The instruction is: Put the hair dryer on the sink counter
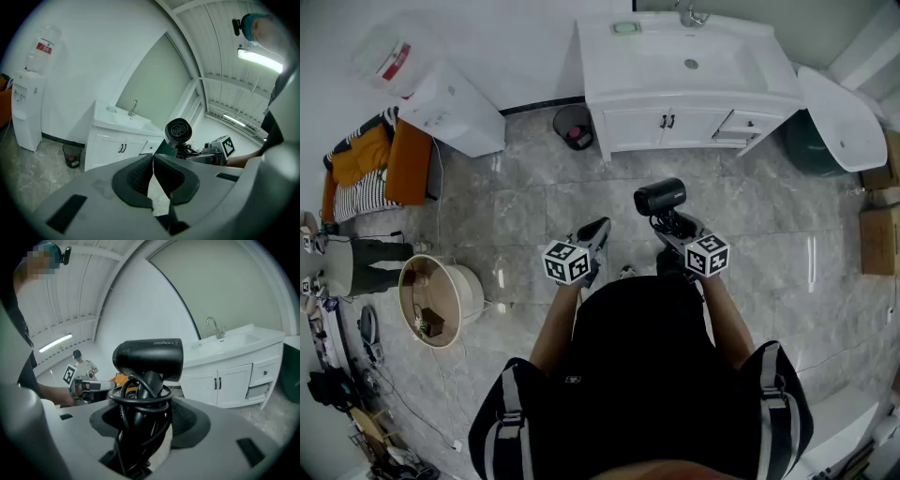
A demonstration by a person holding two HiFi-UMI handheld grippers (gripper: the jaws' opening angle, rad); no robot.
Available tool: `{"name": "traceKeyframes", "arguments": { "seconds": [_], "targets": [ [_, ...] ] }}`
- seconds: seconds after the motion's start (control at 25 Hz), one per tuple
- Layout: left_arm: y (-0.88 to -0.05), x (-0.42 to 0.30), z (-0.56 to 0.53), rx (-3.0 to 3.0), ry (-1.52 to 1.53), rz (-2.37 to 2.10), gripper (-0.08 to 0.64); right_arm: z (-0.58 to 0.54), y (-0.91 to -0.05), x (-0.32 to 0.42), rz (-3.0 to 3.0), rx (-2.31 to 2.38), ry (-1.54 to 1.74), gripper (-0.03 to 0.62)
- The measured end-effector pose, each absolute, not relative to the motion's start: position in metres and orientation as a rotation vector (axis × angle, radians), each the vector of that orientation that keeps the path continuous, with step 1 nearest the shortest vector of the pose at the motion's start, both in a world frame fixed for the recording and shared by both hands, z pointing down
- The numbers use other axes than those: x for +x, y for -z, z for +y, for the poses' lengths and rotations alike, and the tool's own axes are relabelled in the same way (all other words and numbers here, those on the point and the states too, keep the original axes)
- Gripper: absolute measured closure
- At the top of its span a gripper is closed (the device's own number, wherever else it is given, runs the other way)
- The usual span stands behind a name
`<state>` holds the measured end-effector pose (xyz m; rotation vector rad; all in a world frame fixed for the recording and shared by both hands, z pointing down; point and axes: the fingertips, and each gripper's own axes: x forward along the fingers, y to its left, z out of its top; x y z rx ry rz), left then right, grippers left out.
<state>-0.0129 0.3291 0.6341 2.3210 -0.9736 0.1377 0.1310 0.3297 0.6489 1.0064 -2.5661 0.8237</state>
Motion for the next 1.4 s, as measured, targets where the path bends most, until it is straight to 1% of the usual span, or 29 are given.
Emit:
{"name": "traceKeyframes", "arguments": {
  "seconds": [0.76, 1.04, 1.4],
  "targets": [
    [-0.636, -0.023, 0.338, 2.320, -0.139, -0.978, 0.541, 0.340, -0.648, 0.125, -2.566, 1.009, -0.813, 0.282],
    [-0.638, -0.026, 0.328, 2.295, -0.146, -0.993, 0.541, 0.321, -0.647, 0.127, -2.571, 1.011, -0.839, 0.282],
    [-0.634, -0.023, 0.285, 2.278, -0.170, -1.029, 0.541, 0.267, -0.647, 0.131, -2.591, 1.008, -0.884, 0.282]
  ]
}}
